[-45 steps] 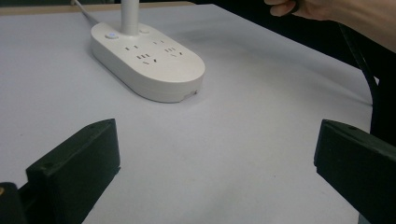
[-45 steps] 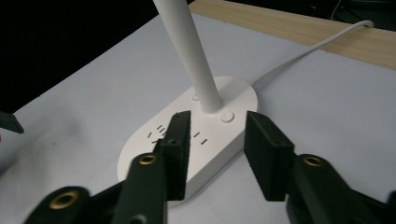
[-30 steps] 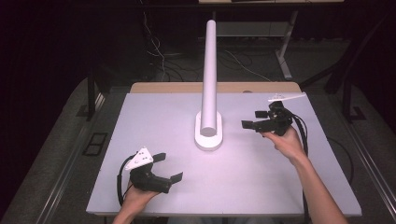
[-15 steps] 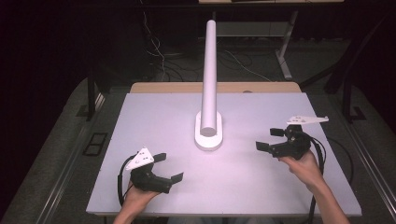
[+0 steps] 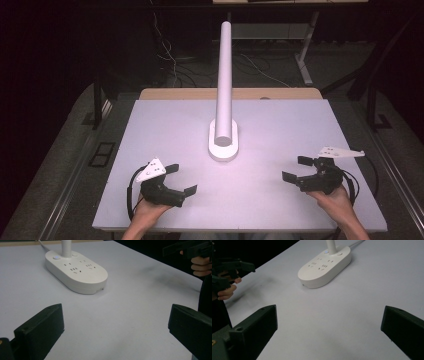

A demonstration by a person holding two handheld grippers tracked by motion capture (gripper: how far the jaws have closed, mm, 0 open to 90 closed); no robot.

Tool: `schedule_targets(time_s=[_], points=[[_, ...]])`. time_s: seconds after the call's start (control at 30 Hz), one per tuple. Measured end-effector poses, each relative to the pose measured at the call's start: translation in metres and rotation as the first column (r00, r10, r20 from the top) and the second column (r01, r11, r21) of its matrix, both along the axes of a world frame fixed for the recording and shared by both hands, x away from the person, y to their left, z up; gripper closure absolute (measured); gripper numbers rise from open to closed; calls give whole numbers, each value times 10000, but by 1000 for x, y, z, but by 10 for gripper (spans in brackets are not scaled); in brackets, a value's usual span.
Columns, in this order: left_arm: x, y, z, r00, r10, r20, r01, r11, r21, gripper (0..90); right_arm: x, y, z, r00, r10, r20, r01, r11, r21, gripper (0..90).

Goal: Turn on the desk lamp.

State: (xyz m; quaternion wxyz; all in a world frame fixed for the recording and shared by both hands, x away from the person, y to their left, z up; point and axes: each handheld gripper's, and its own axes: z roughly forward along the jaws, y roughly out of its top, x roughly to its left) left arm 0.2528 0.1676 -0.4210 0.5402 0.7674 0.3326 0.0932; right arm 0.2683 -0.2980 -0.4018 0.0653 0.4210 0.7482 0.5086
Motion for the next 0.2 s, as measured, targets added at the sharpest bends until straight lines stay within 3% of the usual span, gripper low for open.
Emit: schedule_targets(time_s=[0.2], points=[[1, 0, 0, 10000, 24, -12, -24, 10000, -10, 0, -13, -1, -9, 9999, -97, -83, 96, 9999, -142, 5]])
